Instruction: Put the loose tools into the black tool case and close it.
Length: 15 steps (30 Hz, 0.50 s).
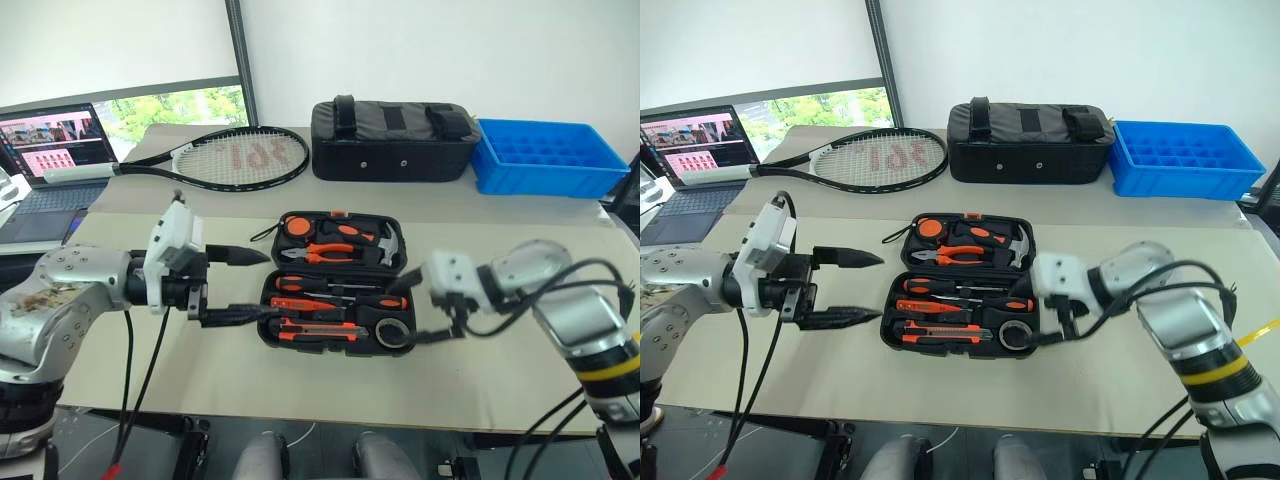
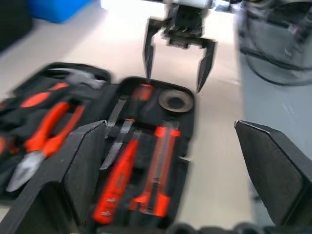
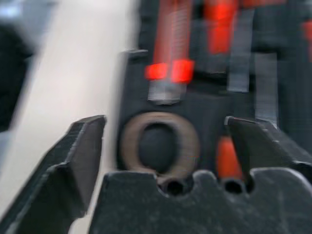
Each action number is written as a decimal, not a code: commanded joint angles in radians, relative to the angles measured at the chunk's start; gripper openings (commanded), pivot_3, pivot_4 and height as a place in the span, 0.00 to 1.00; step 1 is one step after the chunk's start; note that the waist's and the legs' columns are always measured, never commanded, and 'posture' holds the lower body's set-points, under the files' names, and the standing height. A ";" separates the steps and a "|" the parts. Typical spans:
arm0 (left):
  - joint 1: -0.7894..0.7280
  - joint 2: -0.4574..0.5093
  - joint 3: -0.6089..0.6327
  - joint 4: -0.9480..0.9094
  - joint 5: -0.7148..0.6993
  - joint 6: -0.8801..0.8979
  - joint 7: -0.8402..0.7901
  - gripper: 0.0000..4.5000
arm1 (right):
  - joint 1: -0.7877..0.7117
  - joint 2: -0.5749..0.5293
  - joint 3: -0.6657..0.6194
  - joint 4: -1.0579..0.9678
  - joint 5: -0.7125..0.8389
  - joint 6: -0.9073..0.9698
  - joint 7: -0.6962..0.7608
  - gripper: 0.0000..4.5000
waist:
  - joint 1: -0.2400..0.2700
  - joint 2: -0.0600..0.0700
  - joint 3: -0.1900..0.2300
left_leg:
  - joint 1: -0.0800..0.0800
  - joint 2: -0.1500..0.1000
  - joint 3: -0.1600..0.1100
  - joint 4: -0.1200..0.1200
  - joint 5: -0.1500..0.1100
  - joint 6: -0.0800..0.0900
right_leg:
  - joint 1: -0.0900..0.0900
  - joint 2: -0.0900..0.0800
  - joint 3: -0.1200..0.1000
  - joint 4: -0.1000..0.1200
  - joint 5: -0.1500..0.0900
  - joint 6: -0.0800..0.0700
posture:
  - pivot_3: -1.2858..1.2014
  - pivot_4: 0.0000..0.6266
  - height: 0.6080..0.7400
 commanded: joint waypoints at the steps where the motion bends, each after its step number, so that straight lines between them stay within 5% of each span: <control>1: -0.058 -0.074 -0.033 0.193 0.064 -0.022 0.063 1.00 | -0.104 0.084 -0.107 0.239 0.040 0.101 -0.138 0.99 | 0.000 0.000 0.000 | 0.001 0.000 0.000 0.000 0.000 0.000 | 0.001 0.000 0.000 0.000 0.000 0.000 | 0.52 0.24 0.76; 12: -0.406 -0.271 -0.048 0.840 0.108 0.102 0.110 1.00 | -0.352 0.255 -0.234 0.726 0.085 0.405 -0.370 0.99 | 0.002 -0.002 0.001 | -0.003 -0.001 0.000 -0.003 0.000 0.000 | -0.004 0.000 -0.001 0.002 0.001 -0.001 | 0.52 0.24 0.76; 15: -0.482 -0.289 -0.065 0.990 0.159 0.107 0.102 1.00 | -0.370 0.269 -0.227 0.784 0.070 0.404 -0.366 0.84 | -0.001 -0.001 0.001 | -0.003 -0.001 -0.001 -0.003 0.000 0.000 | -0.004 0.000 -0.002 0.002 0.000 -0.001 | 0.52 0.24 0.76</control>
